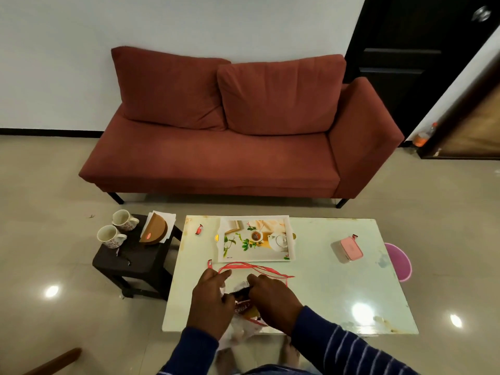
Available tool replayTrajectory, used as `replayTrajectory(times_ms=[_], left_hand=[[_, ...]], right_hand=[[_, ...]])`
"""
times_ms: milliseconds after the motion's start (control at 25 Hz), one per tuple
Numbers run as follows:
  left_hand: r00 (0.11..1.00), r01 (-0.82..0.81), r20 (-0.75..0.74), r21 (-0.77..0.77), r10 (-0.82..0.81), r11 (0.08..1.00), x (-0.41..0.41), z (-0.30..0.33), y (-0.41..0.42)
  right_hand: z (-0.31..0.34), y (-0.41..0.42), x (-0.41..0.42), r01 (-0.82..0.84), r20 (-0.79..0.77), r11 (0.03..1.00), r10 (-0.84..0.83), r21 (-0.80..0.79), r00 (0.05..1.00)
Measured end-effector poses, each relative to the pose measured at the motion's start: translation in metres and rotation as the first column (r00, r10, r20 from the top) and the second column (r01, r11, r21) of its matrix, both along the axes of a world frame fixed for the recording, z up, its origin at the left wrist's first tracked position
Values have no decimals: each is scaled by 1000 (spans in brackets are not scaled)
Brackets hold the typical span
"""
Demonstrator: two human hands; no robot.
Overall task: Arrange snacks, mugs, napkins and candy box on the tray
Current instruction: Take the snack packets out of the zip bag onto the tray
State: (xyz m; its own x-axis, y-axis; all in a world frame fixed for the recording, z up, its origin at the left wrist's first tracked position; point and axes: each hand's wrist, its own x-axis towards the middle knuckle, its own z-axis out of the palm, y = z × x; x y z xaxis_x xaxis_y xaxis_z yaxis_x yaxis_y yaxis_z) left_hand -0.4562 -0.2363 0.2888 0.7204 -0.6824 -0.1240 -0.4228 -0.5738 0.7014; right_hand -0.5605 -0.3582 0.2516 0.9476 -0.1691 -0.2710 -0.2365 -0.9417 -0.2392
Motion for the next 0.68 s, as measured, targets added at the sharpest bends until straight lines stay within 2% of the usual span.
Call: replayTrajectory(times_ms=[120, 280, 360, 520, 680], left_hand=[[999, -44, -29, 83, 46, 996, 14, -16, 5], [996, -51, -62, 135, 60, 990, 24, -32, 7], [997, -40, -66, 144, 50, 989, 23, -36, 4], [987, -57, -136, 183, 82, 982, 15, -39, -6], [986, -67, -129, 273, 106, 960, 14, -57, -12]], right_hand=[[34, -6, -19, 17, 21, 1000, -18, 15, 1000], [75, -40, -38, 229, 108, 943, -261, 240, 959], [81, -74, -38, 308, 123, 905, -355, 295, 927], [48, -151, -23, 424, 75, 882, -446, 208, 892], [-35, -226, 4, 434, -117, 894, -422, 114, 899]])
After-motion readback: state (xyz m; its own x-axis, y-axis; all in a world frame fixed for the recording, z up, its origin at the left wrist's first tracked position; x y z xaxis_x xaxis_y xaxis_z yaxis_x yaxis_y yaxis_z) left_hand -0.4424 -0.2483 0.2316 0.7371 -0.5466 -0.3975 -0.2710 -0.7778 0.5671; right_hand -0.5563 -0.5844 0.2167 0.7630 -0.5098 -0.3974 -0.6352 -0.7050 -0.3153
